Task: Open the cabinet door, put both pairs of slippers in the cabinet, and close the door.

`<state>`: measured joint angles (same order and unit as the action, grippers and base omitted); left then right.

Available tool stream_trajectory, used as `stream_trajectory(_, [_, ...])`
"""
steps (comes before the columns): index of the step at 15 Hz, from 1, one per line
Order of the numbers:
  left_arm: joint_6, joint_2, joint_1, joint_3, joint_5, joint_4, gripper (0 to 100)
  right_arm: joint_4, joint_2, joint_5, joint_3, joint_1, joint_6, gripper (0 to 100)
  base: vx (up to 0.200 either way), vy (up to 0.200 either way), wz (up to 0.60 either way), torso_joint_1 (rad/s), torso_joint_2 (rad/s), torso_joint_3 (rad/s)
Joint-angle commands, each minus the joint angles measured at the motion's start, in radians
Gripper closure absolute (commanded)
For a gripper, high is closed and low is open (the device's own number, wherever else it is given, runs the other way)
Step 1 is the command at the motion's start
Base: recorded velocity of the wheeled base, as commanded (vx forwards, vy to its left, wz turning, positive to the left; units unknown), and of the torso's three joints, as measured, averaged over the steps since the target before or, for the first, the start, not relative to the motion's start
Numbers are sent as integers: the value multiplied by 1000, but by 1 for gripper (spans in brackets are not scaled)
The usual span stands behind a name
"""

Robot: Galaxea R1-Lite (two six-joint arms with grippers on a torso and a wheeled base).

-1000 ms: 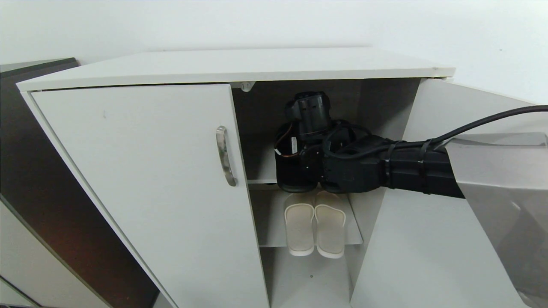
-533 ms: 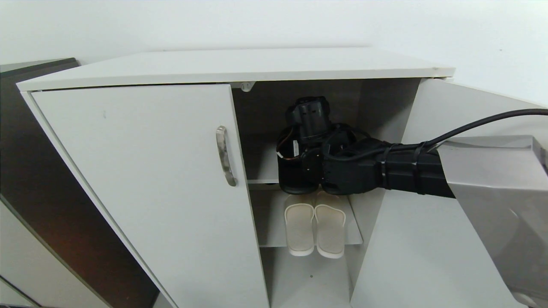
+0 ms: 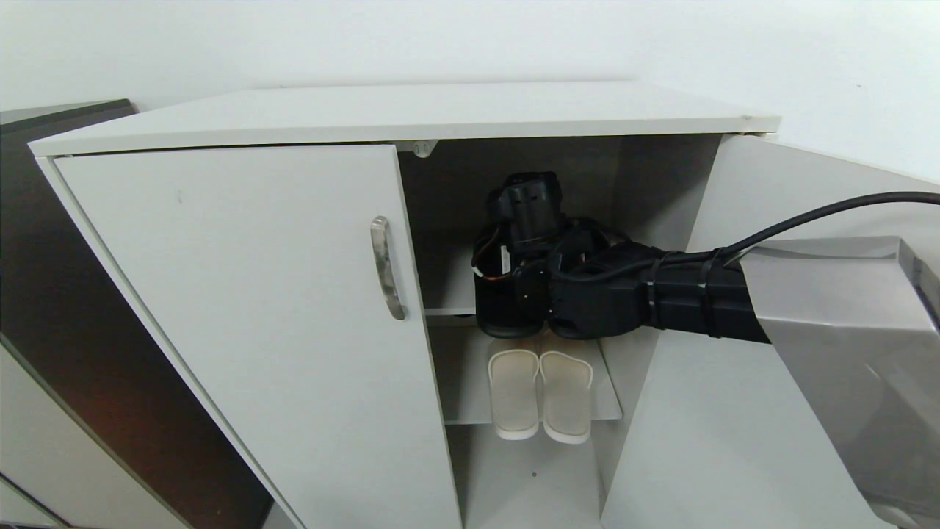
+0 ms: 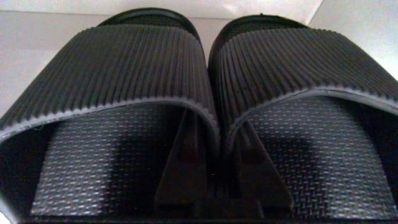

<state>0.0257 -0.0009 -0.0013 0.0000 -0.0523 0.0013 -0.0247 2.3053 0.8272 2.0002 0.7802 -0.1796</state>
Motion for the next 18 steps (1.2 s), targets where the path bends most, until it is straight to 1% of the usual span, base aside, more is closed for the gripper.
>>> stream_trajectory(1, [0,1,0,0,0,0,100,2,3,0,0,1,-5,100,0,0,0,0,0,0])
stream_trajectory(5, [0,1,0,0,0,0,100,2,8,0,0,1,-11,100,0,0,0,0,0,0])
stream_trajectory(6, [0,1,0,0,0,0,100,2,8,0,0,1,-12,0,0,0,0,0,0,0])
stream_trajectory(9, [0,1,1,0,0,0,100,2,6,0,0,7,-12,0,0,0,0,0,0,0])
stream_trajectory(12, [0,1,0,0,2,0,100,2,-24,3,-1,37,-12,0,0,0,0,0,0,0])
stream_trajectory(15, [0,1,0,0,0,0,100,-3,-86,9,-95,60,-37,0,0,0,0,0,0,0])
stream_trajectory(18, [0,1,1,0,0,0,100,-15,-204,10,-264,99,-69,0,0,0,0,0,0,0])
